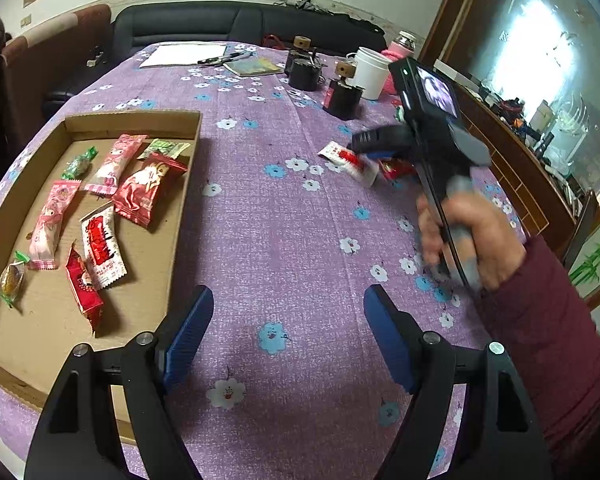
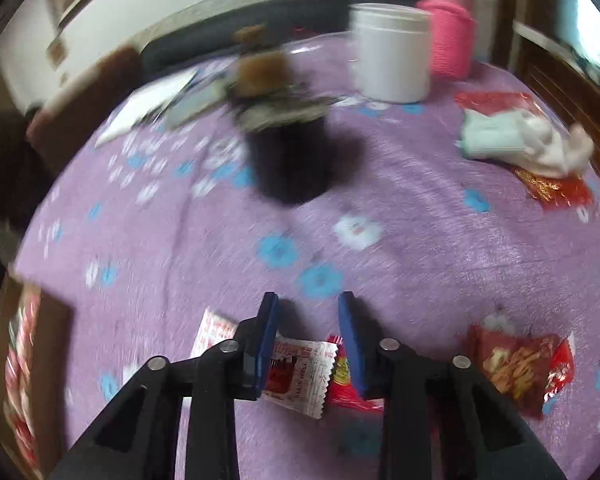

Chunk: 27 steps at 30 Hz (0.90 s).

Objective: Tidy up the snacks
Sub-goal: 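Move both open tools back toward the remaining snacks on the table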

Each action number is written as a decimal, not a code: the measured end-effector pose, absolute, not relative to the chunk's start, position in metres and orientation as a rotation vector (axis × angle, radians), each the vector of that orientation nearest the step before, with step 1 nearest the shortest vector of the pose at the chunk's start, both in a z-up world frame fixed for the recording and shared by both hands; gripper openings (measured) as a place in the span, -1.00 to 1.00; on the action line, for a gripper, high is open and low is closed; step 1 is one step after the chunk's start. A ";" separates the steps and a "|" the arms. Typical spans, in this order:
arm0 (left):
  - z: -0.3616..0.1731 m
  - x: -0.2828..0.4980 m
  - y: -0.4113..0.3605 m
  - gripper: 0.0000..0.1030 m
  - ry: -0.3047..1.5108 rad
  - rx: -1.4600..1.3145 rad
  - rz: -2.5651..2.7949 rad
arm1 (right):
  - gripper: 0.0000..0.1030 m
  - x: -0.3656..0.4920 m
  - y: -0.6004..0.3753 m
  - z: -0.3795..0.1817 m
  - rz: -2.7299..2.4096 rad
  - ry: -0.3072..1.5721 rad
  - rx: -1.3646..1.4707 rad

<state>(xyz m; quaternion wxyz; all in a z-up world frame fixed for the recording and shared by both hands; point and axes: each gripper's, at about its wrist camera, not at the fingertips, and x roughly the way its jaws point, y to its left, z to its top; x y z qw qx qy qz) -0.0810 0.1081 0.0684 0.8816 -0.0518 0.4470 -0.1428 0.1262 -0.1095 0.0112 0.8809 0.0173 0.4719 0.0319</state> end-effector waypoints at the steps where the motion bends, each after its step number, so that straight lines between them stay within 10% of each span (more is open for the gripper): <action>1: 0.068 -0.081 0.110 0.51 0.931 -0.115 -0.296 | -0.42 0.120 -0.105 0.011 0.082 0.985 0.016; 8: 0.066 -0.081 0.108 0.51 0.935 -0.120 -0.310 | -0.47 0.045 -0.093 0.027 0.348 1.025 0.001; 13: 0.064 -0.080 0.101 0.51 0.955 -0.131 -0.336 | -0.11 0.049 -0.153 0.062 0.156 0.858 0.134; 27: 0.075 -0.044 0.074 0.51 0.925 -0.101 -0.297 | -0.25 0.097 -0.165 0.009 0.008 0.918 0.197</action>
